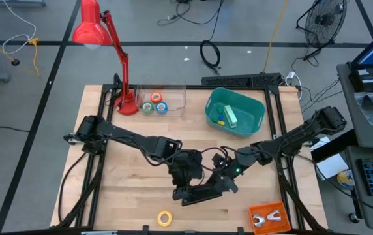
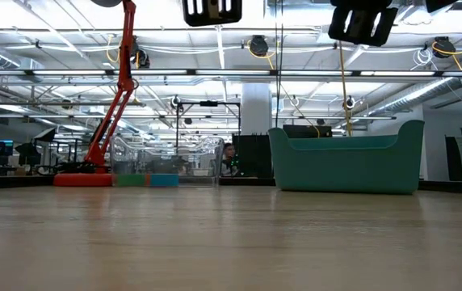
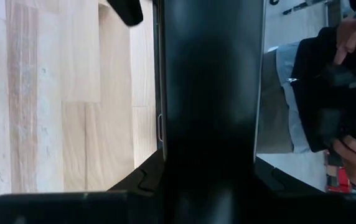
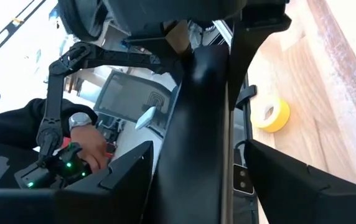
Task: Pick and place Stapler, Stapler remover, tape
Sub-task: Put the black stapler into the green bin
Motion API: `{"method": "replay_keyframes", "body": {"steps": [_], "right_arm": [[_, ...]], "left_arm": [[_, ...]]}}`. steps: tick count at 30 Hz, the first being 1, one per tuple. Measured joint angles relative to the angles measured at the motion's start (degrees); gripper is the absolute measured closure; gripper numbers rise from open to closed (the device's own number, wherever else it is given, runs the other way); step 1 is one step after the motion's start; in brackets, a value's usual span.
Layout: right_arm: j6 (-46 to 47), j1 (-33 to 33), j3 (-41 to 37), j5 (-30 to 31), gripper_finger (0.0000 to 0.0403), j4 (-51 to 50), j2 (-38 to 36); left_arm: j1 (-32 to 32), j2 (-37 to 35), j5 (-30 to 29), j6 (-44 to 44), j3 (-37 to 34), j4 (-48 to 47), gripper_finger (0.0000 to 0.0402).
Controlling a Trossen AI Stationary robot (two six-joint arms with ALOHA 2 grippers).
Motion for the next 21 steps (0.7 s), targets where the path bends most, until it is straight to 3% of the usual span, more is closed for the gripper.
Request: {"method": "replay_keyframes", "body": {"steps": [4,13,21], "right_arm": [[0.4,0.0,0.0,-0.21,0.0173,0.04,-0.03],[0.36,-0.04,-0.04,-1.01,0.025,-0.63,-0.02],[0.63,0.0,-0.04,-1.07,0.0246,-0.91,-0.02]], "left_arm": [[0.07,0.01,-0.13,-0.07,0.0,1.04,0.0278],[0.15,0.0,-0.09,-2.25,0.0,0.58,0.0278],[0.64,0.02,0.02,-0.99,0.0,-0.33,0.0259]]}}
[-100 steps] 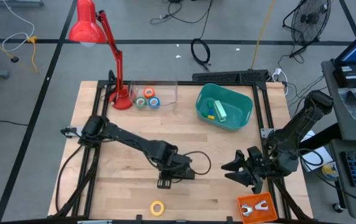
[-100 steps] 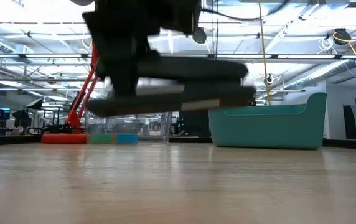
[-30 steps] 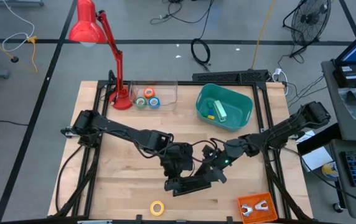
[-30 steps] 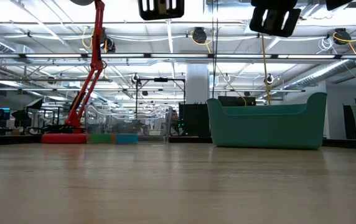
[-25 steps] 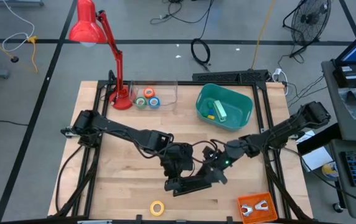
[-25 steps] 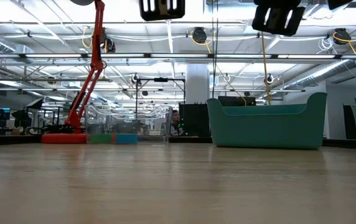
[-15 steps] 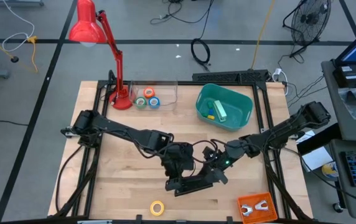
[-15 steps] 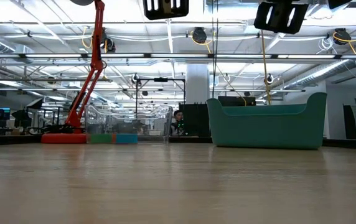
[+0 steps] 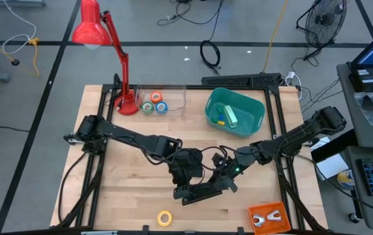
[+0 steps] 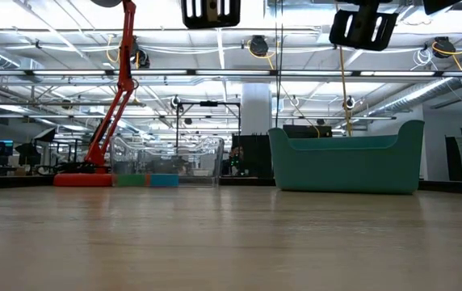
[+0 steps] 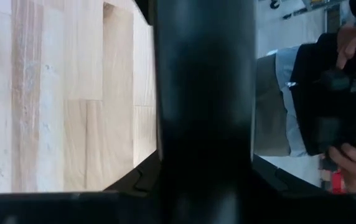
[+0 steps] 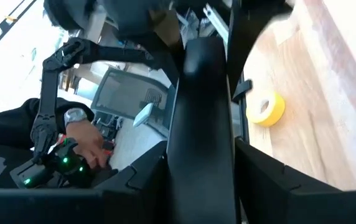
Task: Pick and place Stapler, Stapler remover, tape
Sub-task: Put the black stapler into the green bin
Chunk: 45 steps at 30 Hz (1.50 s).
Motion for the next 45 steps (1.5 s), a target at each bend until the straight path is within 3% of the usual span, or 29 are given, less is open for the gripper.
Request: {"method": "replay_keyframes", "body": {"steps": [5,8,18,22,30,35,38,45], "right_arm": [[0.57,0.99,-0.04,-0.64,0.026,-0.4,0.11],[0.57,1.64,-0.04,-0.31,0.0267,-0.31,0.11],[3.09,4.6,-0.04,4.04,0.0266,-0.01,0.11],[2.85,5.38,-0.02,6.42,0.0267,1.1,0.02],[3.32,5.88,-0.02,5.5,0.0267,1.18,-0.15],[3.73,6.14,0.0,6.91,0.0268,2.03,-0.24],[4.39,6.15,0.0,8.17,0.0268,2.69,-0.24],[2.72,4.26,1.2,15.8,0.0268,-0.36,-1.21]], "left_arm": [[0.28,-0.09,0.59,1.88,0.11,-0.87,0.0203],[0.36,-0.09,1.28,1.59,0.11,-1.25,0.0192],[2.32,-2.73,2.59,3.82,0.11,-7.3,0.0246],[3.29,-4.88,1.72,4.4,0.07,-8.47,0.0249],[4.36,-7.49,1.11,3.59,0.07,-9.89,0.018],[4.13,-7.69,0.63,4.32,0.0,-12.35,0.0164],[4.53,-8.23,-3.03,6.33,-0.02,-19.82,0.0169],[7.05,-9.79,-20.96,9.44,0.0,-40.08,0.0193]]}}
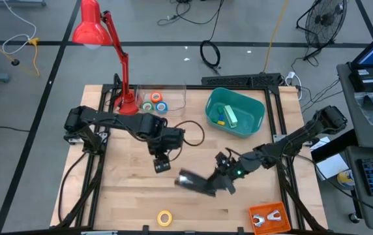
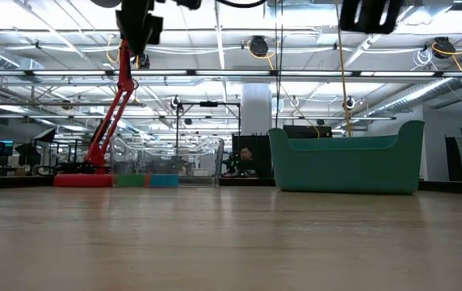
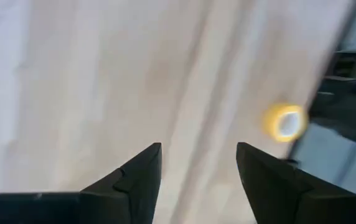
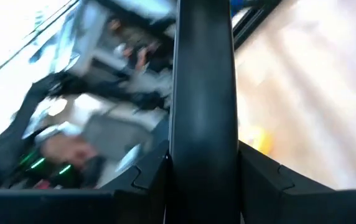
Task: Pick and place Stapler, Stapler remover, tape
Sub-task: Put the black stapler into the green bin
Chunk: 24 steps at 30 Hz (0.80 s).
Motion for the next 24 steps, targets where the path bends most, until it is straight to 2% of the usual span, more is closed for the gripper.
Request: {"method": "replay_keyframes", "body": {"steps": [2,5,9,12,15,18,24], "right_arm": [[-1.26,-1.77,1.36,2.45,0.0268,-4.73,-0.92],[-3.32,-5.13,4.97,6.09,0.0268,-14.61,-2.1],[-4.38,-10.51,12.0,12.58,0.0268,-33.66,-2.89],[-3.85,-14.52,17.62,20.01,0.0268,-47.62,-2.92],[-1.97,-18.34,21.26,25.21,0.0268,-56.45,-2.92],[-1.77,-21.64,22.85,27.38,0.0268,-63.16,-3.65],[3.16,-25.86,22.93,27.59,0.0268,-80.57,-5.07]], "left_arm": [[0.08,-0.04,-3.53,0.06,0.0,-3.65,0.0196],[-0.13,-0.23,-12.17,0.09,0.0,-9.37,0.0195],[-0.22,-0.35,-22.34,-1.15,0.0,-13.01,0.0188],[-0.2,-1.25,-24.28,-0.09,-0.02,-12.93,0.0189],[-0.24,-1.82,-24.48,2.69,0.03,-11.97,0.0193],[-0.68,-2.03,-25.91,5.78,-0.02,-11.46,0.0199],[-0.68,-3.31,-28.87,11.66,-2.21,-10.15,0.021]]}}
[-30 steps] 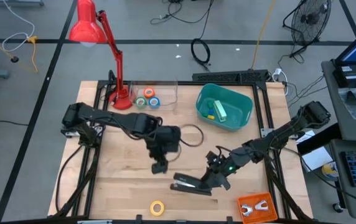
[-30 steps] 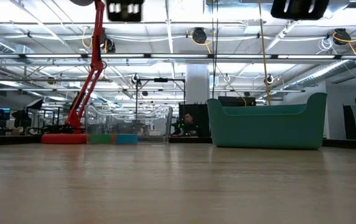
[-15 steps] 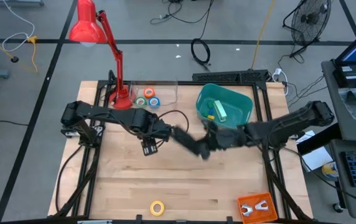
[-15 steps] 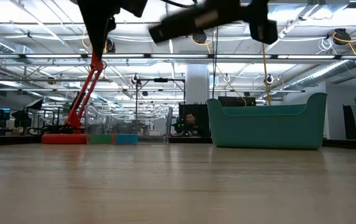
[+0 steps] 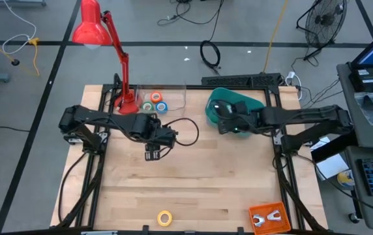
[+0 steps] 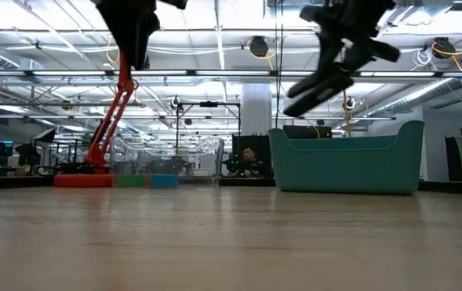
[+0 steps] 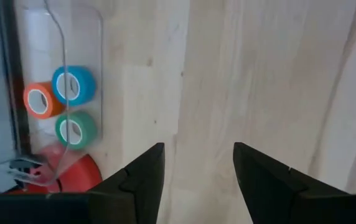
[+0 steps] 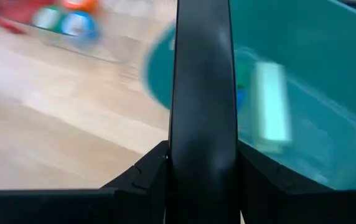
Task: Pick and place Stapler, Stapler remover, tape
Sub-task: Put the black stapler into the green bin
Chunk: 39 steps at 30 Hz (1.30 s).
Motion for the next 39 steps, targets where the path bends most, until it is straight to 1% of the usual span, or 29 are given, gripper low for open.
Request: {"method": "replay_keyframes", "body": {"steps": [4,7,10,13,16,20,24,28,34,39], "right_arm": [[3.3,-1.58,0.0,0.51,0.0268,-8.74,-2.0],[4.45,-2.8,-0.02,1.43,0.0268,-12.25,-3.48],[3.21,-4.5,-0.08,1.72,0.0268,-13.82,-4.73],[0.03,-6.36,-1.76,1.19,0.0268,-12.61,-5.37],[-2.92,-8.54,-4.35,-2.12,0.0268,-10.76,-5.56],[-4.81,-10.86,-8.46,-5.0,0.0268,-8.98,-5.55],[-5.33,-12.71,-11.34,-5.0,0.0268,-8.09,-5.56],[-7.64,-14.21,-13.77,-5.22,0.0268,-3.32,-5.55],[-9.96,-16.26,-17.86,-6.3,0.0268,1.54,-5.52],[-10.82,-17.49,-19.62,-6.19,0.0268,2.04,-5.51]], "left_arm": [[0.7,-2.8,1.06,1.9,-7.09,4.23,0.0212],[1.39,-6.24,3.23,1.69,-14.94,8.76,0.0213],[2.04,-9.69,6.85,0.03,-22.85,13.01,0.0215],[2.02,-14.1,9.05,-3.18,-29.81,15.69,0.0215],[1.68,-18.05,11.59,-5.99,-34.22,17.26,0.0215],[0.72,-22.42,12.95,-8.88,-35.8,18.96,0.0215],[-0.25,-26.16,13.61,-12.25,-35.73,21.7,0.0215],[-1.14,-29.17,13.41,-15.7,-35.69,24.57,0.0215],[-2.11,-31.38,13.18,-18.09,-35.69,25.31,0.0215],[-3.21,-31.55,13.22,-19.01,-35.69,25.11,0.0215]]}}
